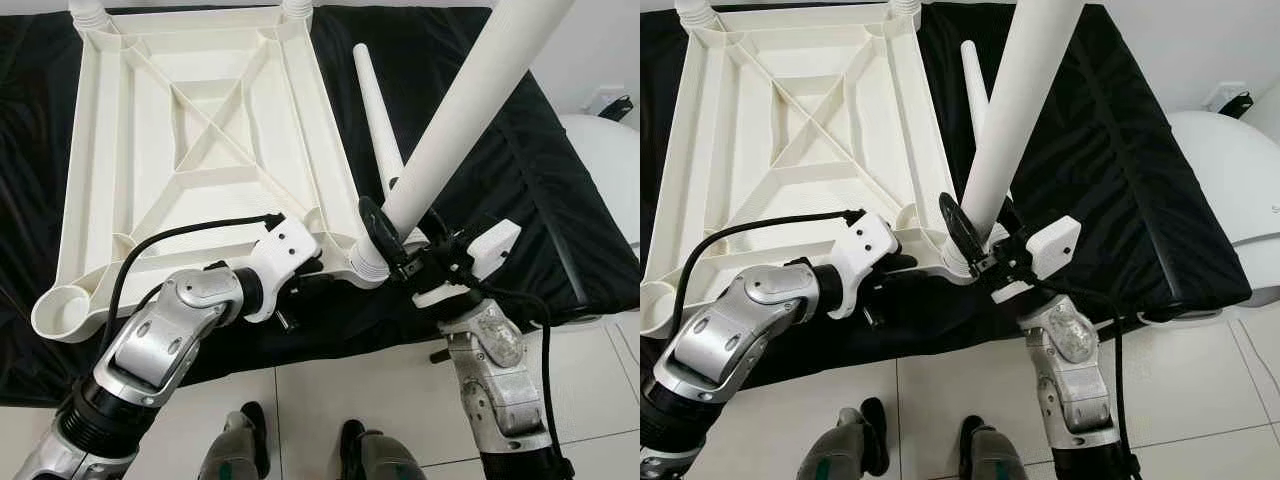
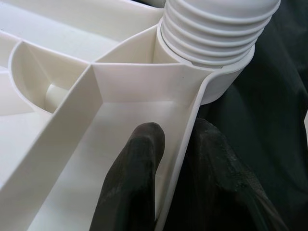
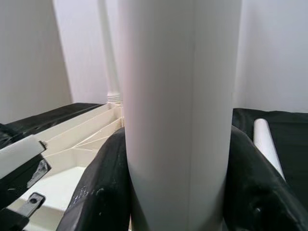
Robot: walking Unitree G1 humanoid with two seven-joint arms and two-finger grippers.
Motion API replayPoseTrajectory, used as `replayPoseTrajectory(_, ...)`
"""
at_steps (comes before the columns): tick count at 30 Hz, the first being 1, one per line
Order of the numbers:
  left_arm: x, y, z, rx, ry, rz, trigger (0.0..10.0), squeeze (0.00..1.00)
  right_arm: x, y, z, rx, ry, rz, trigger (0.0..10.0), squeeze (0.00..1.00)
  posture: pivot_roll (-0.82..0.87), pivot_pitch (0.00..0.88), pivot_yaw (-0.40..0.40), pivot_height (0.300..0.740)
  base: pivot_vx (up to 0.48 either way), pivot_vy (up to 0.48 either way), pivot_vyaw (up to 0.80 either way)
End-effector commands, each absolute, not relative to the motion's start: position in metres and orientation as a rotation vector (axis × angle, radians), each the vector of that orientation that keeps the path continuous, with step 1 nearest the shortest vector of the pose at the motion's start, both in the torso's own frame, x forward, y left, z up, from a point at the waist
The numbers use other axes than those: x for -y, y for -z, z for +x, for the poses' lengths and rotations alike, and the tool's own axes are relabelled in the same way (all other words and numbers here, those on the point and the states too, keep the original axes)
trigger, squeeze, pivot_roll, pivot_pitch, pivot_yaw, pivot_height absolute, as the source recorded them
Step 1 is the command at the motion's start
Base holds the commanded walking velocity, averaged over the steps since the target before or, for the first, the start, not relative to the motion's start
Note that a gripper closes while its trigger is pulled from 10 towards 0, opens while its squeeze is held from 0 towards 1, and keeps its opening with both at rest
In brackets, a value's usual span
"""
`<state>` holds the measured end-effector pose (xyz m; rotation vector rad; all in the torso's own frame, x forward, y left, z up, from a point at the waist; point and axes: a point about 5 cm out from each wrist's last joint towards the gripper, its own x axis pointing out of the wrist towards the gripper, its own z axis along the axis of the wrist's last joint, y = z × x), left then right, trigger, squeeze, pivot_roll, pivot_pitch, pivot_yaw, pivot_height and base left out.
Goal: Building children table
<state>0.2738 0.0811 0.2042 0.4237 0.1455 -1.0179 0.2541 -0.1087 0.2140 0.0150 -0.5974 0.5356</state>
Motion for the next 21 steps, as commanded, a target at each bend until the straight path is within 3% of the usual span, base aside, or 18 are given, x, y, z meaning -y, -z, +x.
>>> replayPoseTrajectory(1, -0.064, -0.223, 0.265, -0.031, 1.108, 0.417, 10.0, 0.0, 0.105, -0.156, 0.259, 0.287, -0.511, 0.02, 10.0, 0.0, -0.03, 0.331, -0.018, 0.74, 0.0, 0.0, 0.0)
replayPoseTrajectory(21, -0.062, -0.224, 0.264, -0.025, 1.114, 0.419, 10.0, 0.0, 0.09, -0.154, 0.256, 0.297, -0.317, 0.013, 10.0, 0.0, -0.02, 0.314, -0.018, 0.74, 0.0, 0.0, 0.0)
